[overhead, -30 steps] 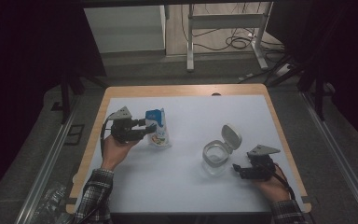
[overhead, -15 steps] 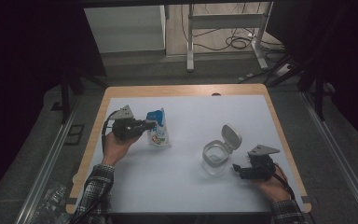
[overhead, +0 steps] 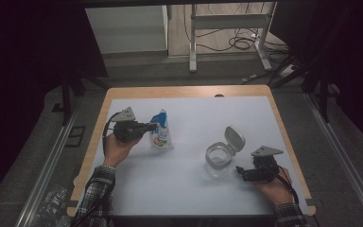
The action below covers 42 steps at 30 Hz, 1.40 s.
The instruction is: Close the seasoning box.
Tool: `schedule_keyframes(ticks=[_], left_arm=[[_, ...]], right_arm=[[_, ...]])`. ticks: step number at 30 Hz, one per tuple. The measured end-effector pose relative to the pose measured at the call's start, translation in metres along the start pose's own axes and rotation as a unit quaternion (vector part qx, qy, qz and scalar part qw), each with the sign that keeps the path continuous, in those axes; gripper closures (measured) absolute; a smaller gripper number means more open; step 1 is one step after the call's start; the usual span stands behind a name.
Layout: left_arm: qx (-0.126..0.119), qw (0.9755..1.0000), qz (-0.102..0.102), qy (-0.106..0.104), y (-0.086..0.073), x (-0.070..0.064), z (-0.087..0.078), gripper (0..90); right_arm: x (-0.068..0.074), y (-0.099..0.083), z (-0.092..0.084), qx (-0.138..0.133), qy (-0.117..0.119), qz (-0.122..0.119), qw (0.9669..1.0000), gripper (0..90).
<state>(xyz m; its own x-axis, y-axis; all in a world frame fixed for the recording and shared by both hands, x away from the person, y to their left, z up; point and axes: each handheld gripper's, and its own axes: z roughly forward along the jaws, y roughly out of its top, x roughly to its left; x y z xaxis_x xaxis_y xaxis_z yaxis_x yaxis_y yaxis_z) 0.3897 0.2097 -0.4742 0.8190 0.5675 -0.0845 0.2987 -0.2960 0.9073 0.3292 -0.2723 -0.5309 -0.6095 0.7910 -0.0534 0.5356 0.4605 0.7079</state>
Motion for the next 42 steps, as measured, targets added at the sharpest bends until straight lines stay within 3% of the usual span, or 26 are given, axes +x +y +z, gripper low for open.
schedule_keyframes(ticks=[8,17,21,24,26,36,42], left_arm=[[-0.007,0.9999,-0.013,-0.008,0.001,-0.003,0.0,90.0],[0.012,0.9999,-0.007,-0.005,0.01,-0.014,0.002,90.0],[0.023,0.9997,-0.001,-0.002,0.015,-0.02,0.0,90.0],[0.03,0.9995,-0.001,-0.001,0.017,-0.023,-0.002,90.0],[0.035,0.9994,0.002,-0.001,0.018,-0.024,-0.003,90.0],[0.046,0.9989,0.004,0.001,0.022,-0.039,-0.013,90.0],[0.046,0.9989,0.004,0.0,0.026,-0.052,-0.017,90.0]], right_arm=[[0.0,0.0,-0.001,0.0,0.002,0.001,1.0,12.2],[0.005,0.002,-0.005,0.003,0.007,-0.007,0.9999,25.6],[0.006,0.001,-0.008,0.007,0.017,-0.001,0.9998,29.2],[0.006,0.001,-0.011,0.006,0.043,0.015,0.999,31.8],[0.006,0.001,-0.012,0.004,0.048,0.014,0.9988,32.4],[0.023,-0.004,-0.029,-0.01,0.056,-0.004,0.9984,37.2],[0.031,-0.006,-0.038,-0.012,0.068,-0.008,0.9976,46.6]])
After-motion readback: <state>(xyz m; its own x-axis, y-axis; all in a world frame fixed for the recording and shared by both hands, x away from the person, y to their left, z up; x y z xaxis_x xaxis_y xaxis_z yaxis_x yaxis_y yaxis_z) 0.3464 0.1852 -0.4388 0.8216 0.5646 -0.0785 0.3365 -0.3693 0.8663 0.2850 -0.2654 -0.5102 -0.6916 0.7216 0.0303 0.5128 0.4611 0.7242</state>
